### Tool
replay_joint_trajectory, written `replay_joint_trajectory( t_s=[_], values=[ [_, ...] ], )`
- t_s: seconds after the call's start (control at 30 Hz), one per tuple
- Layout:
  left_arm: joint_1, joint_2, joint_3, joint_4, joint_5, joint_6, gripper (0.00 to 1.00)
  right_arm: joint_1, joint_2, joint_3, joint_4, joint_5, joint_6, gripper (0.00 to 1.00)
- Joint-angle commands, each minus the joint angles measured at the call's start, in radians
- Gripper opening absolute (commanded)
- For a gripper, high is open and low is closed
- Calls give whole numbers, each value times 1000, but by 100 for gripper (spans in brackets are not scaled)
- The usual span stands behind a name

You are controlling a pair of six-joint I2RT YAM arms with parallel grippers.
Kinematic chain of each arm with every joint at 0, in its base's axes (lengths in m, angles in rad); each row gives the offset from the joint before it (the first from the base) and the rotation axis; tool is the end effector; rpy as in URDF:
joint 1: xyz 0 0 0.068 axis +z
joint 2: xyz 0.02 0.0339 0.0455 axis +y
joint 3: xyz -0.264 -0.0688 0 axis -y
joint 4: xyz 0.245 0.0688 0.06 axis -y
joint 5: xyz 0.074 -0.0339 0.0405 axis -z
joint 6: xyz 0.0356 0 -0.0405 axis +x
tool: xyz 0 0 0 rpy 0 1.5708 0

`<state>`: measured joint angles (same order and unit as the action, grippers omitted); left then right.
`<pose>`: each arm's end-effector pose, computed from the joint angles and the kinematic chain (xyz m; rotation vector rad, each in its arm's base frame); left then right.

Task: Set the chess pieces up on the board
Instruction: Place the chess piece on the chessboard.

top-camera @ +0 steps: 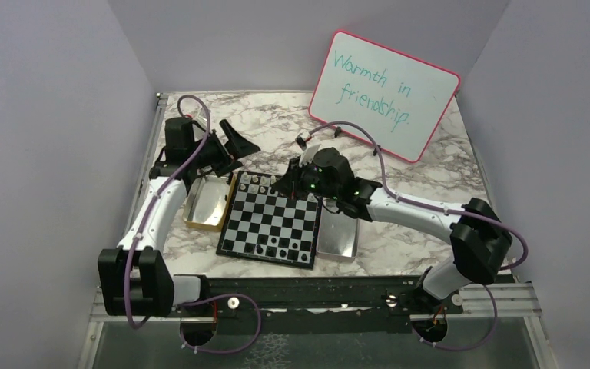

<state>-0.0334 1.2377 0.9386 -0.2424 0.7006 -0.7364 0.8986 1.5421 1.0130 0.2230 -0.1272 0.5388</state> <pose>0.2713 -0.0320 0.2960 -0.3236 2.1743 -1.1861 0.2197 0.2833 0.2726 -0.4557 1.9772 1.0750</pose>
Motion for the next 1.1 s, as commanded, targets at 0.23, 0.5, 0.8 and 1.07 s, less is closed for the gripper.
replay_joint_trajectory(
  t_s=[0.23, 0.5, 0.8, 1.07],
  values=[
    [24, 117, 431, -192, -198, 130, 99, 149, 169, 203, -195, 88, -142, 3],
    [24, 92, 563, -208, -223, 110, 99, 238, 297, 324, -295, 174, -260, 3],
    [24, 65, 621, -233, -227, 122, 99, 293, 394, 385, -376, 245, -358, 3],
    [25, 63, 635, -262, -233, 151, 99, 302, 447, 421, -408, 270, -379, 3]
  ],
)
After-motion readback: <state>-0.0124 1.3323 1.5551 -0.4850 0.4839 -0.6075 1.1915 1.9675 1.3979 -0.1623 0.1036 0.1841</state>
